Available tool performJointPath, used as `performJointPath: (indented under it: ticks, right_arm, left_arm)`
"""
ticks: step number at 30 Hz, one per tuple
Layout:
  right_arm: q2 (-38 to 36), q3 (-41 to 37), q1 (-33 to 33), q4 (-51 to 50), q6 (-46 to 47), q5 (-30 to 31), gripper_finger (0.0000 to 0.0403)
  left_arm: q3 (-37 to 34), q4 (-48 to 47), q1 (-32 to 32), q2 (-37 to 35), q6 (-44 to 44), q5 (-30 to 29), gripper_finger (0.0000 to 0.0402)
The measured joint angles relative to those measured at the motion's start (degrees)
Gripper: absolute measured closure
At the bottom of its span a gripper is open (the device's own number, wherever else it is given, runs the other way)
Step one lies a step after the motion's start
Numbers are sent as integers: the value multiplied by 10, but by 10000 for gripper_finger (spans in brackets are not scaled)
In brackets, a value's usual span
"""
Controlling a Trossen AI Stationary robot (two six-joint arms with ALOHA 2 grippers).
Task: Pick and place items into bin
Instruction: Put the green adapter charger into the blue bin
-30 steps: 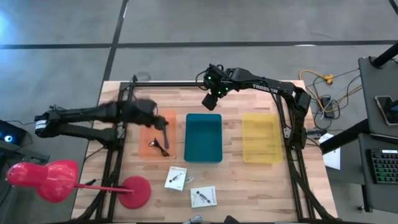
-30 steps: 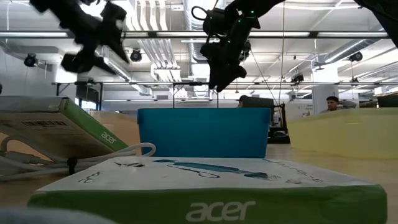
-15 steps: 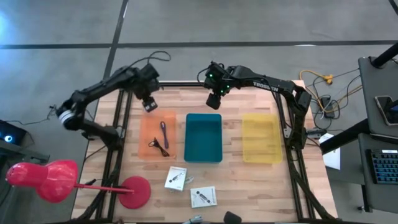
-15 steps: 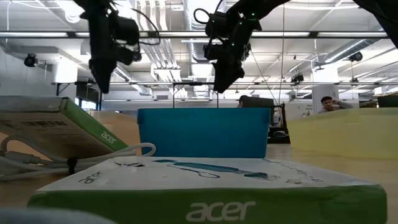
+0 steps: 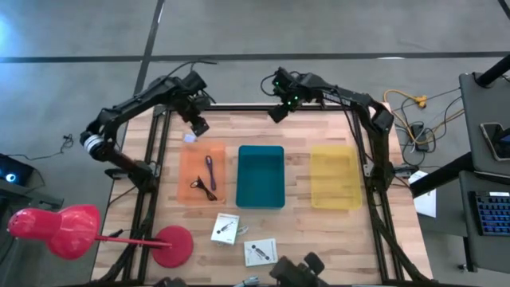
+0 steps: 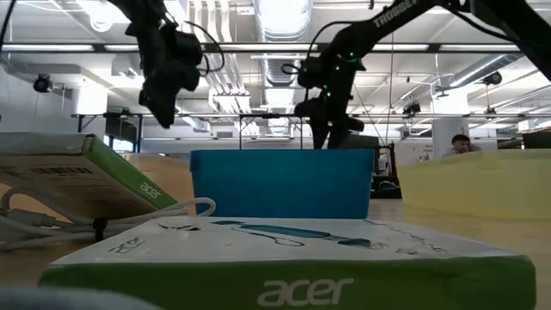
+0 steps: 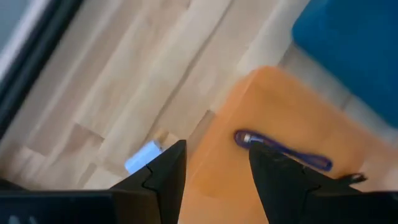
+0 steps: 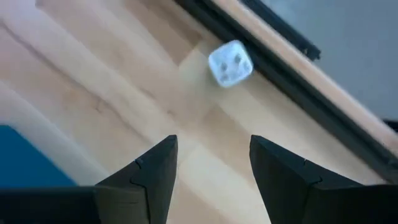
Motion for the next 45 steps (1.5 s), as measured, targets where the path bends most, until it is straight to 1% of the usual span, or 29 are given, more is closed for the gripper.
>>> performJointPath:
  ticks: [2, 5, 8, 11, 16, 18, 20, 26, 31, 35, 41, 45]
  right_arm:
    - [15, 1, -1, 23, -38, 10, 216]
    - [40, 0, 1, 41, -124, 25, 215]
    - [55, 0, 0, 41, -198, 34, 206]
    - [61, 0, 0, 25, -245, 59, 189]
    - [56, 0, -14, 33, -345, 43, 154]
    - [55, 0, -21, 40, -382, 30, 141]
    - [57, 0, -23, 46, -400, 19, 130]
    - [76, 0, -30, 89, -407, 11, 111]
    - [91, 0, -35, 126, -416, 11, 103]
    - [104, 0, -39, 123, -380, -5, 105]
    - [124, 0, -48, 124, -313, -4, 106]
    - [124, 1, -52, 125, -296, -6, 116]
  left_arm:
    - [-1, 15, 0, -16, 0, 3, 243]
    - [-2, 30, 0, -39, -7, 6, 243]
    - [-2, 36, 0, -60, -11, 7, 243]
    - [-3, 40, 0, -74, -34, 7, 243]
    - [-12, 53, -3, -95, -87, 7, 243]
    - [-23, 74, -3, -103, -101, 7, 243]
    - [-39, 100, -3, -114, -107, 7, 243]
    - [-98, 165, -3, -143, -116, 7, 243]
    - [-122, 186, -3, -146, -116, 7, 243]
    - [-128, 190, -2, -140, -112, 6, 243]
    - [-129, 200, -2, -138, -111, 7, 243]
    - [-129, 205, -2, -139, -112, 7, 243]
